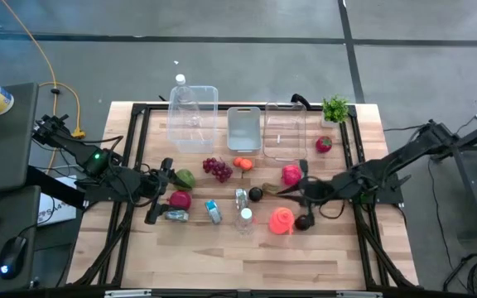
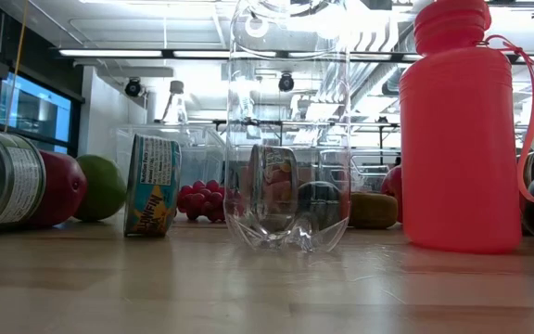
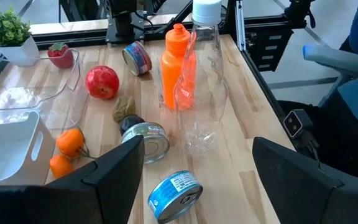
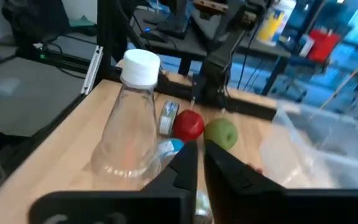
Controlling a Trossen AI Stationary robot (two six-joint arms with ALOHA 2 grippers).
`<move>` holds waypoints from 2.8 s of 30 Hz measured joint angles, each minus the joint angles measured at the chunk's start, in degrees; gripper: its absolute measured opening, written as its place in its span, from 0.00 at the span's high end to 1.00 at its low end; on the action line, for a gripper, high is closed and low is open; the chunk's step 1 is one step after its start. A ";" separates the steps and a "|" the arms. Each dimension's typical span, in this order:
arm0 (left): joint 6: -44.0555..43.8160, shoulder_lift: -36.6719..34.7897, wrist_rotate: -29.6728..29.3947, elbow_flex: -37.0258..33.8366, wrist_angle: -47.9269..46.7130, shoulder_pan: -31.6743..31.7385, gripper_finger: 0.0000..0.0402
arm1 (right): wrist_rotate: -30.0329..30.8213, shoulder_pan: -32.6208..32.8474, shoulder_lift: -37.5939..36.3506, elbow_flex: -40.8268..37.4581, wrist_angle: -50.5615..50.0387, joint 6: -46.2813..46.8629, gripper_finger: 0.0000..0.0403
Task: Pick & Place Food Item
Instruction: Put the transparent bottle into the white bin
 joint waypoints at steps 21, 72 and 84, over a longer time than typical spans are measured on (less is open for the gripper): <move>6.23 12.04 -1.02 0.07 12.34 0.00 0.28 | 2.76 5.14 4.77 0.00 14.43 -5.25 0.17; 9.80 37.87 -5.92 0.02 62.94 3.95 0.28 | 7.48 12.90 4.75 0.00 16.53 -18.32 0.21; 6.21 38.77 -5.12 0.01 62.83 7.04 0.28 | 7.46 12.85 4.75 -0.09 16.05 -15.84 0.21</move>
